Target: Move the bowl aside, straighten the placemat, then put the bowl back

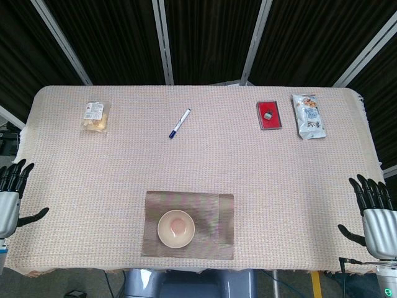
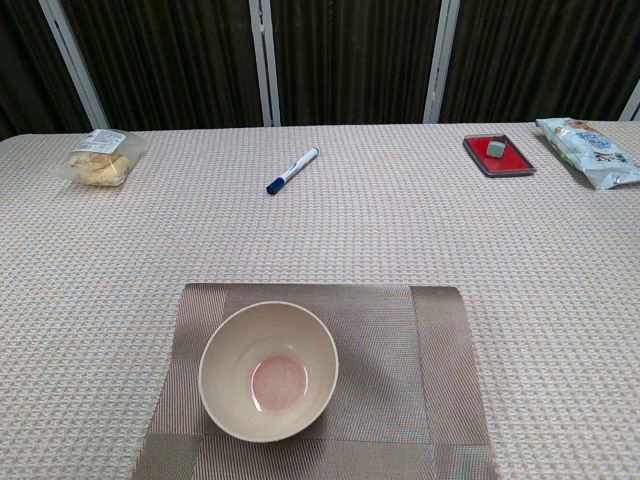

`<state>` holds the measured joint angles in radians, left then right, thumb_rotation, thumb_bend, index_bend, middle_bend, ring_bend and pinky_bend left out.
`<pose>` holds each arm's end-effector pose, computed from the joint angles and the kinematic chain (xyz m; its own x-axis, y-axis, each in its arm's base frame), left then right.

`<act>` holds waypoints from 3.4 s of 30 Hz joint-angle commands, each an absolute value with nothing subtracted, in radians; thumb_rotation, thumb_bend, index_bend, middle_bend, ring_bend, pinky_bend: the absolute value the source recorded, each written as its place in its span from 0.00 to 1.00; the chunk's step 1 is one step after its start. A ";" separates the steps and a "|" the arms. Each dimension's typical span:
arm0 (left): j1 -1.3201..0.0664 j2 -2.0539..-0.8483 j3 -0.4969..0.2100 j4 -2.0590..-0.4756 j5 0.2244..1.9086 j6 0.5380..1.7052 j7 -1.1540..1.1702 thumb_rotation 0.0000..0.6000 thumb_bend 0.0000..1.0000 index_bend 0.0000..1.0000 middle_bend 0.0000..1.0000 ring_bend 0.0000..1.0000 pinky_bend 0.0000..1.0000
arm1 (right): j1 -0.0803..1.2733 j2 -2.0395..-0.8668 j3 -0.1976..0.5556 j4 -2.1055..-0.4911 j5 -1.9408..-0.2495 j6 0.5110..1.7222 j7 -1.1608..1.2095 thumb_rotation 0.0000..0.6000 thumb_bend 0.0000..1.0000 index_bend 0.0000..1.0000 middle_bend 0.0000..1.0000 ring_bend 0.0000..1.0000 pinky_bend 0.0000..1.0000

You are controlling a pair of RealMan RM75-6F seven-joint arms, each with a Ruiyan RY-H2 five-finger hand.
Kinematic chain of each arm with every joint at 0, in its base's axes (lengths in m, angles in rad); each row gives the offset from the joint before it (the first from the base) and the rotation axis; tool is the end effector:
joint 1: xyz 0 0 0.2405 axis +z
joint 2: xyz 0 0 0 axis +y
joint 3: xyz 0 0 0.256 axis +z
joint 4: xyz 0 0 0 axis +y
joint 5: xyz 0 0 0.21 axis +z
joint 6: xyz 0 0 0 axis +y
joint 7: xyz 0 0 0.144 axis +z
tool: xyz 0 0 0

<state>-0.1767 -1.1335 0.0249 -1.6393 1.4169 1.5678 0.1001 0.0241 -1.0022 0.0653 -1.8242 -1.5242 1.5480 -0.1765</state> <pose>-0.3006 0.1928 0.1574 0.4506 -0.0366 0.8920 0.8925 -0.0056 -0.4511 -0.2791 -0.1639 0.1859 0.4698 0.0458 0.8816 -0.8827 0.0155 0.4696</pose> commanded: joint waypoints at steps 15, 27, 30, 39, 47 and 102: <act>-0.301 -1.288 0.128 -1.441 1.875 1.461 0.080 1.00 0.00 0.00 0.00 0.00 0.00 | 0.035 -1.004 0.066 -1.824 -1.504 1.518 -0.168 1.00 0.00 0.00 0.00 0.00 0.00; -0.430 -1.451 0.134 -1.423 1.987 1.278 0.188 1.00 0.05 0.18 0.00 0.00 0.00 | 0.017 -0.988 0.060 -1.828 -1.512 1.543 -0.145 1.00 0.00 0.00 0.00 0.00 0.00; -0.444 -1.483 0.130 -1.416 1.991 1.260 0.208 1.00 0.06 0.22 0.00 0.00 0.00 | 0.014 -0.982 0.060 -1.827 -1.506 1.543 -0.131 1.00 0.00 0.00 0.00 0.00 0.00; -0.483 -1.586 0.102 -1.361 1.970 1.200 0.289 1.00 0.12 0.38 0.00 0.00 0.00 | 0.006 -0.969 0.058 -1.832 -1.508 1.548 -0.103 1.00 0.00 0.00 0.00 0.00 0.00; -0.506 -1.632 0.083 -1.325 1.939 1.177 0.334 1.00 0.29 0.42 0.00 0.00 0.00 | 0.011 -0.971 0.059 -1.829 -1.506 1.539 -0.101 1.00 0.00 0.00 0.00 0.00 0.00; -0.488 -1.572 -0.079 -0.905 1.522 1.213 -0.114 1.00 0.16 0.04 0.00 0.00 0.00 | 0.028 -1.000 0.054 -1.819 -1.474 1.491 -0.147 1.00 0.00 0.00 0.00 0.00 0.00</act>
